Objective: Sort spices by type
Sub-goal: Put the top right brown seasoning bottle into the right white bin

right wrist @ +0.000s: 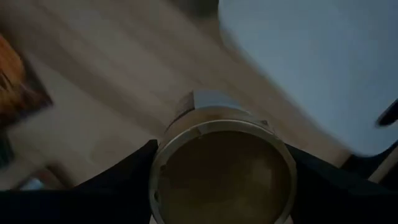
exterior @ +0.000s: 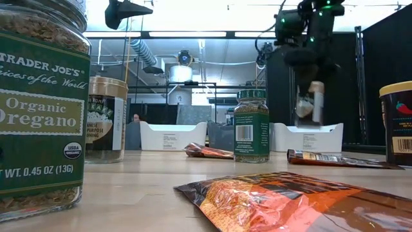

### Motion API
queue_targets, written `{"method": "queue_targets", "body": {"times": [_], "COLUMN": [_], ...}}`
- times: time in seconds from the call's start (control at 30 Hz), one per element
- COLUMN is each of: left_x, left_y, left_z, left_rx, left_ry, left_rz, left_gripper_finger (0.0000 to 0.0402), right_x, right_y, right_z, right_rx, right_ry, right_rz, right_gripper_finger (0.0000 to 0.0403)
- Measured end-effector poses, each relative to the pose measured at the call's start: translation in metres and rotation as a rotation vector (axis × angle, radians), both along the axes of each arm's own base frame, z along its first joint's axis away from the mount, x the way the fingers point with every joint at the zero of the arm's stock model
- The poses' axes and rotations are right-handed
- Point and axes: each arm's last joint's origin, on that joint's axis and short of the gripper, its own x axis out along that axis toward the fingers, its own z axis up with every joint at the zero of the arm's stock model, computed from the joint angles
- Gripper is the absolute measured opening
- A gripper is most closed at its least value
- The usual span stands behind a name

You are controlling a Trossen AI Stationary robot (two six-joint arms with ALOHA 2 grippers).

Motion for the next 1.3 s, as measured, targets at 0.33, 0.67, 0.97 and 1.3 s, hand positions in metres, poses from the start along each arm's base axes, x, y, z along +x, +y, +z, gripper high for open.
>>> {"method": "queue_targets", "body": {"times": [0.33, 0.67, 0.97, 1.3], "left_x": [0.0, 0.0, 0.0, 0.0], "left_y": [0.0, 0.0, 0.0, 0.0], "left_z": [0.0, 0.0, 0.0, 0.0], "left_rx": [0.0, 0.0, 0.0, 0.004], "left_ry": [0.0, 0.0, 0.0, 0.002], "left_rz": [0.0, 0.0, 0.0, 0.0], "left_gripper_finger": [0.0349, 0.0349, 0.0349, 0.0349], "right_x": [-0.017, 0.0, 0.019, 0.023], "right_y": [-0.047, -0.107, -0.15, -0.164], "right_z": [0.04, 0.019, 0.009, -0.013], "right_rx": [-0.168, -0.082, -0.019, 0.05], "right_ry": [-0.122, -0.016, 0.08, 0.104], "right_rz": [-0.123, -0.083, -0.044, -0.05], "right_gripper_finger": [0.0284, 0.0287, 0.0292, 0.03]}}
